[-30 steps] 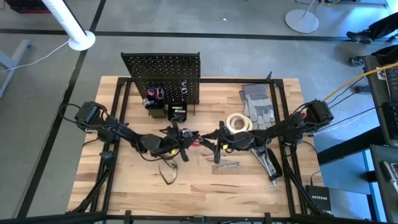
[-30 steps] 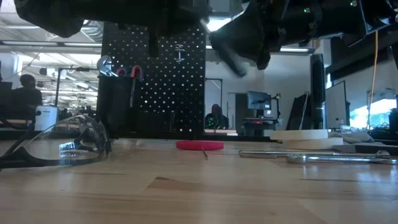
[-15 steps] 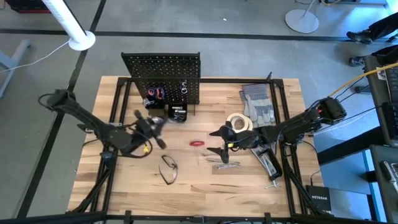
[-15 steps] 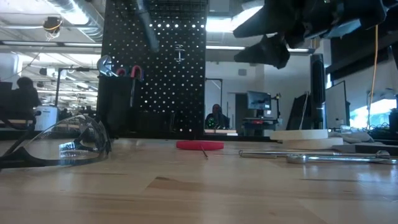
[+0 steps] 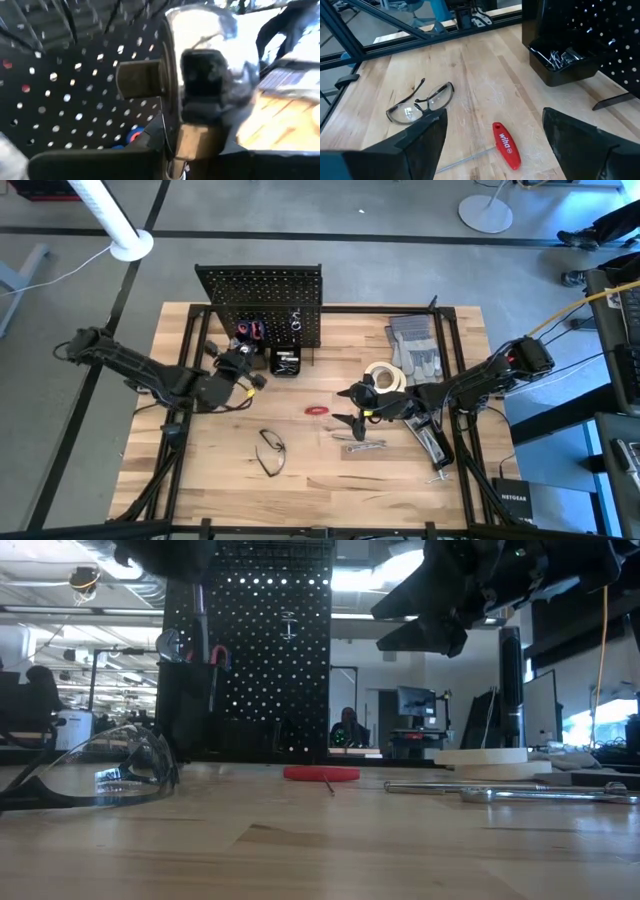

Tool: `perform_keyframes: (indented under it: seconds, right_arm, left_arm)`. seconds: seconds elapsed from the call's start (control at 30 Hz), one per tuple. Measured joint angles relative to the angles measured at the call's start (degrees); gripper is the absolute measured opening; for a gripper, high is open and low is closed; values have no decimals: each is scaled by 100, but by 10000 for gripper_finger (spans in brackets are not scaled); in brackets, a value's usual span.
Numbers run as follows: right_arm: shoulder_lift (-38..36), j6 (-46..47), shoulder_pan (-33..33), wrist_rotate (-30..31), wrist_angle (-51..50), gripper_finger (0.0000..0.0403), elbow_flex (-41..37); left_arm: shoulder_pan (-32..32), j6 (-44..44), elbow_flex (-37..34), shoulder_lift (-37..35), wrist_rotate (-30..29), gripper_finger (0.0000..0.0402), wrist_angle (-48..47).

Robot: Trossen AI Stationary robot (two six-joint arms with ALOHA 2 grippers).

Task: Hang tools onto peg board
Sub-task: Put the ratchet wrench into the left pegboard organizer bin, then put the fork tube into the left pegboard organizer bin

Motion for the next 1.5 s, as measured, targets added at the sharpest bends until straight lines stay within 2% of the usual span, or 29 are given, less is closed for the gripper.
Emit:
perform_keyframes:
  seconds: [0.23,0.57,0.8,1.13,1.33,1.5]
  right_arm:
    - [0,37,-2,93,-12,323,0]
    - [2,159,-2,94,-7,323,0]
    - [2,260,-2,32,-10,324,0]
    - [2,287,-2,29,-110,324,-2]
    - [2,302,-2,-17,-177,324,-2]
    - [2,299,-2,-19,-187,324,-2]
  left_arm:
    - [511,-1444,0,92,460,31,-1171]
    - [1250,-2865,24,751,1355,31,-1529]
    - [1656,-3053,24,1024,1849,34,-1577]
    - [1880,-2715,3,951,2298,130,-1738]
    - [1673,-2689,230,365,3399,176,-2199]
    - [1260,-3066,524,-323,4088,185,-3205]
